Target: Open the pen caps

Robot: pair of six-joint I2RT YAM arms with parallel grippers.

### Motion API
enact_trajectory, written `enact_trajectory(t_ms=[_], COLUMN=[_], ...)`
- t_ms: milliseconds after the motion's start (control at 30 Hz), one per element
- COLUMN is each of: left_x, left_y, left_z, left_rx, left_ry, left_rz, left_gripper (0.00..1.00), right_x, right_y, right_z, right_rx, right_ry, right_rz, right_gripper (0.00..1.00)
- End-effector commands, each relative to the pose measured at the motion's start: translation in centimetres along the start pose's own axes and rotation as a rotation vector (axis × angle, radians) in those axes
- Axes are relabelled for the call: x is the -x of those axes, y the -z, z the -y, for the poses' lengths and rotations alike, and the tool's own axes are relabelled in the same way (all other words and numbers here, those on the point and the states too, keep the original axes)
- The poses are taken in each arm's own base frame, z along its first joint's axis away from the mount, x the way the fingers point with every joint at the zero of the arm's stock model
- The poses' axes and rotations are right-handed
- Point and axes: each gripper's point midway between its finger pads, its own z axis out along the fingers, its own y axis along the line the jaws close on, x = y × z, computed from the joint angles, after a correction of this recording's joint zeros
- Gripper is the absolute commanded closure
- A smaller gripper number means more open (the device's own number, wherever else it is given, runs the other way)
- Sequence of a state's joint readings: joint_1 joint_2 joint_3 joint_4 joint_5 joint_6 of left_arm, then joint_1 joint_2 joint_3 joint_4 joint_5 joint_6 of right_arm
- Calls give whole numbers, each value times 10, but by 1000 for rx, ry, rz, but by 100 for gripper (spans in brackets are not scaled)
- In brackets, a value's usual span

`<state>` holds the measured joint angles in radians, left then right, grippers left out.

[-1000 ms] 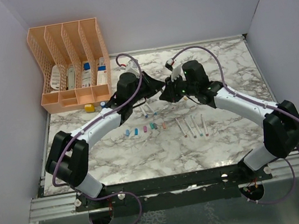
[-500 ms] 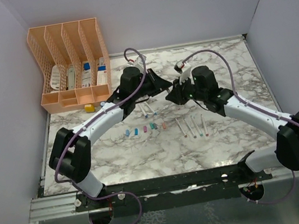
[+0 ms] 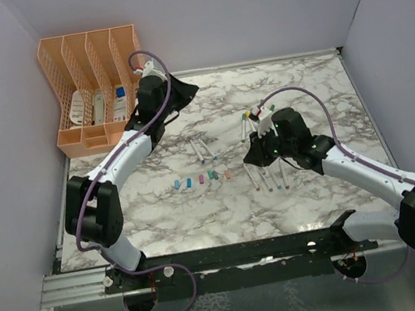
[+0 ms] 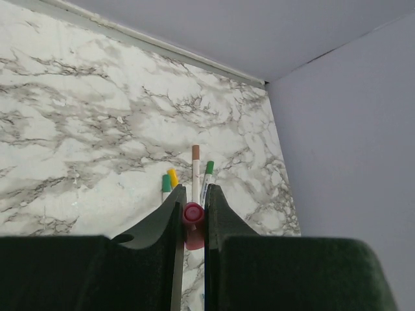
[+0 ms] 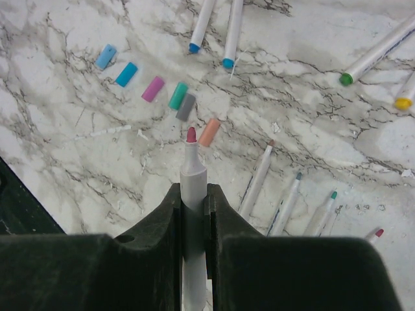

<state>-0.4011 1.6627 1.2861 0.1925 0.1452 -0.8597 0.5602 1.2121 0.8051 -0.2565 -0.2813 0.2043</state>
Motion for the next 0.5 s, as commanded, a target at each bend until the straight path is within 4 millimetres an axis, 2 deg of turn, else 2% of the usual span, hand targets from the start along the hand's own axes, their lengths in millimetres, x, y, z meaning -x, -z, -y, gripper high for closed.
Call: enact_trajectory(t_ms=[0, 467], left_x=[3, 18], left_y=[4, 11], left_z=[10, -1], left_rx=[9, 76], left_ry=[-57, -93], left_rz=[40, 65], left_gripper=[100, 100], right_x=[-1, -1], right_y=[4, 15], right_z=[-4, -1], right_rx=[8, -27], right_ry=[-2, -19], right_rz=[-25, 3], right_gripper=[99, 99])
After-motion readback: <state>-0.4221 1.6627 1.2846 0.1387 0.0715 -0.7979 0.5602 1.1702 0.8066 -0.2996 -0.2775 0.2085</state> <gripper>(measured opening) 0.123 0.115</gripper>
